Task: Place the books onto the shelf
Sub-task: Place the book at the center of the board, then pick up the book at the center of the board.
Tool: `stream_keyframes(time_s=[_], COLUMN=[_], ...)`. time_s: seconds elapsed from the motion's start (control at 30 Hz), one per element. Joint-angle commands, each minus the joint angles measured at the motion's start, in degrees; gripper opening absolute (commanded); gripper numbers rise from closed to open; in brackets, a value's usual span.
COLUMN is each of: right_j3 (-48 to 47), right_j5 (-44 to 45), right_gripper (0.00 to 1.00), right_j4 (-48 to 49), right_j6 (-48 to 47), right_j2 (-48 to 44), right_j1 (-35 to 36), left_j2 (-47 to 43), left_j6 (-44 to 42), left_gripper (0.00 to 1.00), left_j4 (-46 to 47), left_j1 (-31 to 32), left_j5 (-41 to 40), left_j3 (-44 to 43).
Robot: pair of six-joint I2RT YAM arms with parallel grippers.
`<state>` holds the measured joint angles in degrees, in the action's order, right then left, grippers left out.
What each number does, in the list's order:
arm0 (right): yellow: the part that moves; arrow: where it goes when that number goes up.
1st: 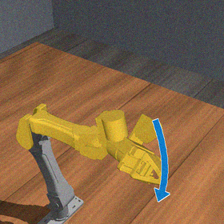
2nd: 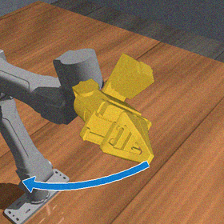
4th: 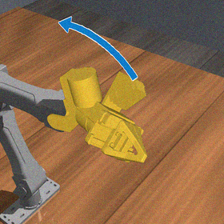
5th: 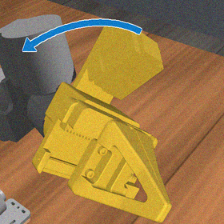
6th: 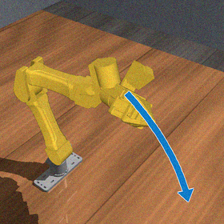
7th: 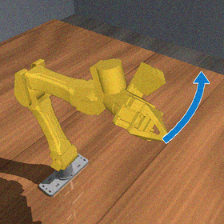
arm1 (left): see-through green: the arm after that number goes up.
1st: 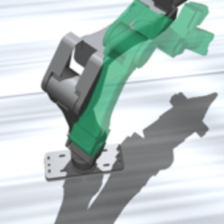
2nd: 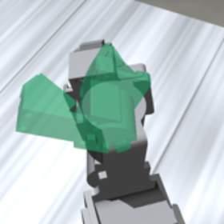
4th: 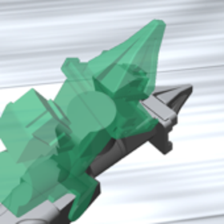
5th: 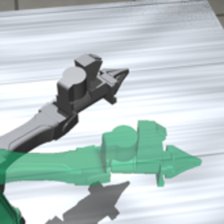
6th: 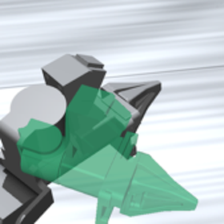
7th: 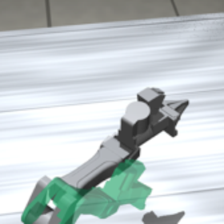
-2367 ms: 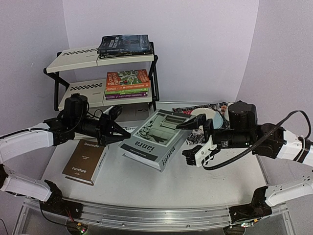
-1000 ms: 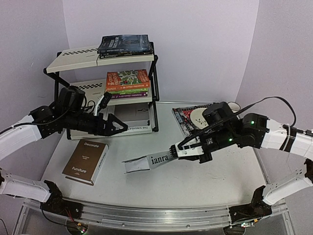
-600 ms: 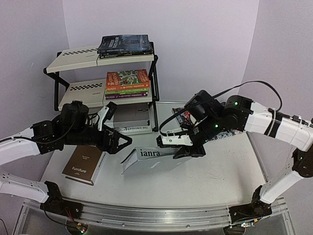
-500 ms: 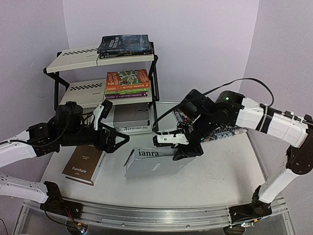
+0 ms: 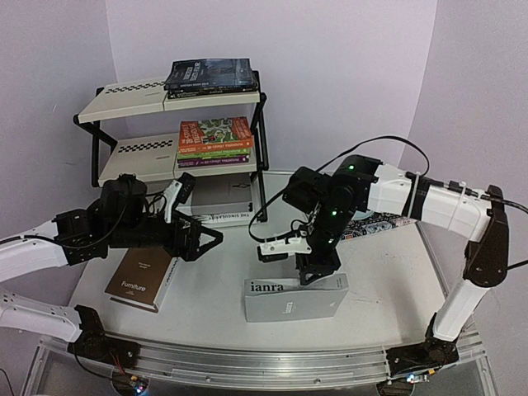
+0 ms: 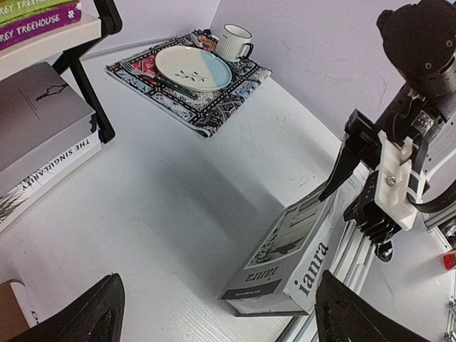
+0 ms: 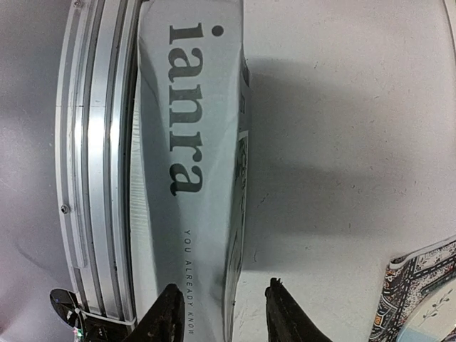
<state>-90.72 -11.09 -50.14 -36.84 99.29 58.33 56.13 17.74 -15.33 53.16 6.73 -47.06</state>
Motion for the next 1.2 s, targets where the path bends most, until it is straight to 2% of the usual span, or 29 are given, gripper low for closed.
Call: stream_keyframes(time_s=[0.0,0.1,0.17,0.33,0.5,0.67,0.87,1.03,1.17], right_j3=[0.5,3.37,5.23,5.14,8.79,15.85,20.47,23.34,24.74], right_j5=[-0.2,-0.49,0.01,1.94,3.17,3.31,1.71,3.75,4.72], right_gripper=[0.43,0.63,0.73,0.75,0.97,0.98,0.98,0.98,0.96], right_j4=[-4.25,-1.22,1.51,2.75,8.22,16.93,20.73,23.11,25.11], right_j6=[0.52,0.34,1.1,3.1,4.65,7.01,9.89,11.17,12.6], right_j2=[0.28,-2.47,-4.59,-6.98,-12.87,-21.96,-28.32,-32.05,-34.92], right_j1=[0.4,0.4,0.34,0.3,0.17,-1.4,-2.51,-2.58,-2.61], left_j2=[2.33,4.82,6.15,7.26,10.75,13.69,15.32,21.82,26.67], left_j6=[-1.12,-2.19,-2.86,-5.25,-10.45,-20.66,-29.38,-33.35,-35.92], left_gripper=[0.94,0.96,0.98,1.0,1.0,1.0,1.0,0.85,0.83], left_j4=[3.46,3.65,3.74,4.81,4.74,3.58,2.94,-1.47,-5.45], left_j1=[-0.07,0.0,0.01,0.09,0.26,1.2,2.31,4.54,7.36], left_j5=[5.26,7.83,8.19,8.21,7.76,13.46,19.24,18.36,14.81], left_j3=[0.3,-0.12,-0.54,-2.13,-5.77,-7.35,-9.3,-15.08,-19.43])
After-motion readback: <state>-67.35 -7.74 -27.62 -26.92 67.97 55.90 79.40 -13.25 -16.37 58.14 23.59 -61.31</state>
